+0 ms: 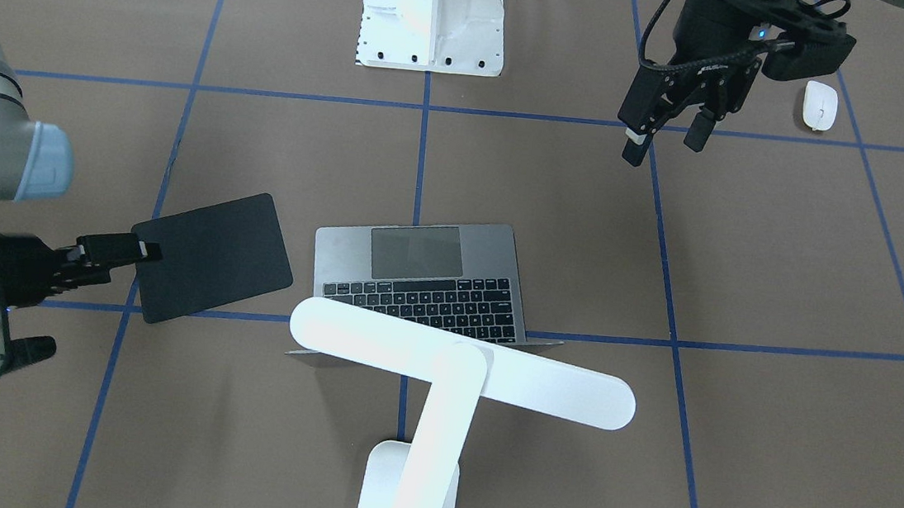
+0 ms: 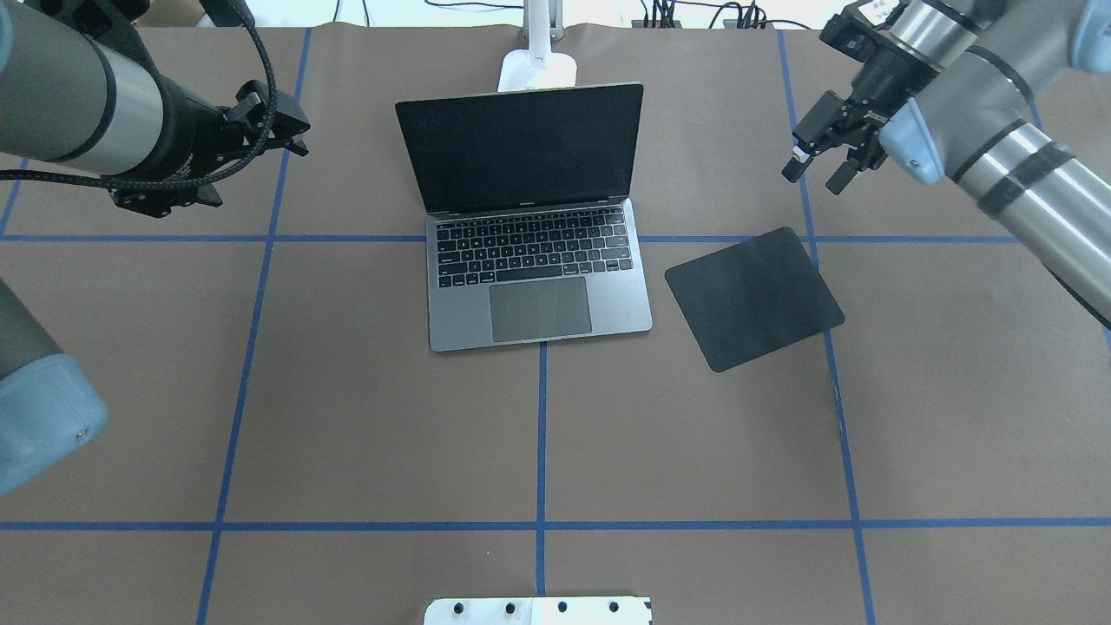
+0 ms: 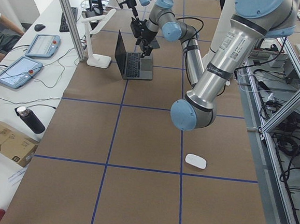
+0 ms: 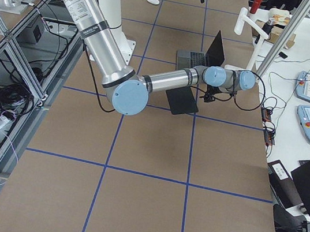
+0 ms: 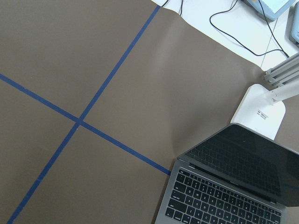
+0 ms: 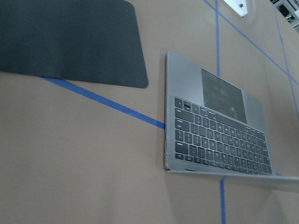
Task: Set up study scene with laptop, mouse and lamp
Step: 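Raise the right gripper away from the mouse pad while the left arm withdraws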
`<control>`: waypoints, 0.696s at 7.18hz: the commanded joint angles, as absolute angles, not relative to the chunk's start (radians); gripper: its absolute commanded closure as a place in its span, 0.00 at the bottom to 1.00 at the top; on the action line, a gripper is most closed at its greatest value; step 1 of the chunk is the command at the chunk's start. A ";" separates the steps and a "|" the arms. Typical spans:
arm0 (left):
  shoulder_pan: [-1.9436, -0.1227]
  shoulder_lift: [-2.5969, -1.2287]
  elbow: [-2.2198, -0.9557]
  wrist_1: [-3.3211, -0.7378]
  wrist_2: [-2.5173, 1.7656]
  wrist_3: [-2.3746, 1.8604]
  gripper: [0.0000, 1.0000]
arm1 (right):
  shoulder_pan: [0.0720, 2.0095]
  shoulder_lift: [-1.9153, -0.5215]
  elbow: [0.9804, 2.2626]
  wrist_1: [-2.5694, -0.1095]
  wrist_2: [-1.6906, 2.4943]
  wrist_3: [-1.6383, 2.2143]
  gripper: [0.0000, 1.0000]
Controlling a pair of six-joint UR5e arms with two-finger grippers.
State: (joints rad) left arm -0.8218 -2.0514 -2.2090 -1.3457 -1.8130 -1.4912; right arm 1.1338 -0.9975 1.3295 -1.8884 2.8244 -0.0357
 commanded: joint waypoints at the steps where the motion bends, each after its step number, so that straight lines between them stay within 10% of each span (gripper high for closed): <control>1: -0.824 -1.966 -2.215 -1.345 -1.813 -1.299 0.00 | 1.184 -1.141 1.501 -1.888 2.676 -0.015 0.02; 5: -0.825 -1.591 -2.284 -1.505 -1.819 -0.918 0.00 | 1.282 -1.293 1.650 -1.888 2.487 -0.015 0.02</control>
